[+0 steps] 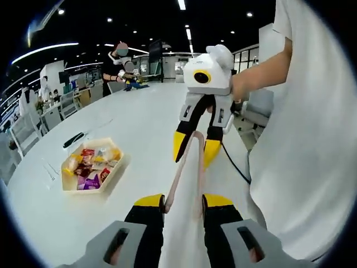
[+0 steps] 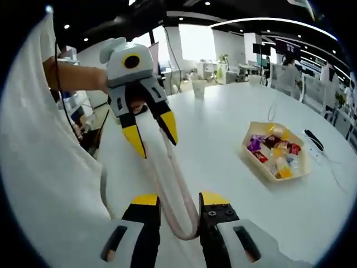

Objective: Place the target food into the container with the food tongs after gripping and lifting it, then release it inside without dropping or visibly crushing the food.

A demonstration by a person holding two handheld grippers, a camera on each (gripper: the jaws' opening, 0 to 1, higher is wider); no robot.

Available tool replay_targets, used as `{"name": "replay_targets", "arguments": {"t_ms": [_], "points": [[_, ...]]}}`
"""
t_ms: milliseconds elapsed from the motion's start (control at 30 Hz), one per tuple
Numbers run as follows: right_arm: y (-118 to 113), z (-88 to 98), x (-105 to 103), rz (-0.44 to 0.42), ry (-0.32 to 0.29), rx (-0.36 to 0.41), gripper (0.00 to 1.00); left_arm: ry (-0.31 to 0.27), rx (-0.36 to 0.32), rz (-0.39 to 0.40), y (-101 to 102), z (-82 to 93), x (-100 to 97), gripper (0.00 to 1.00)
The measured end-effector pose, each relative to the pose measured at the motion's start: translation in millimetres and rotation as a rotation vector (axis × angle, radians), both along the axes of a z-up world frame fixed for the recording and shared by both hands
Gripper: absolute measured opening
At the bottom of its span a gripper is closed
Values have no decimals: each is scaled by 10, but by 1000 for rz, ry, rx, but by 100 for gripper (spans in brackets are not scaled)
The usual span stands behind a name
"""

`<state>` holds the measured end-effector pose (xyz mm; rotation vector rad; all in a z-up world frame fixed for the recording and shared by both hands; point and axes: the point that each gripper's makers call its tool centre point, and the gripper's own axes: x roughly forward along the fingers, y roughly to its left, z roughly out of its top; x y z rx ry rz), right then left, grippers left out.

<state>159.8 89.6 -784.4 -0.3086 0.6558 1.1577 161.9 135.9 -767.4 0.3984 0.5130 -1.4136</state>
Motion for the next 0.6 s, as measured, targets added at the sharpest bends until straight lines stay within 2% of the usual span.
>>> {"name": "replay_targets", "arguments": {"t_ms": [267,533,567,600], "points": [[-75,-43,167,-35,-29,-27,26,-3,7,6,-56,-61,142,24],[-111,-142,223,-37,-38,-72,27,0,22,22,-81,-180,200,24],[-113,-147,230,-42,-37,-73,27,-7,22,22,-82,-180,207,24],[-116,-174,249,-49,-39,-81,27,-52,21,14,-88,-174,249,24]]}}
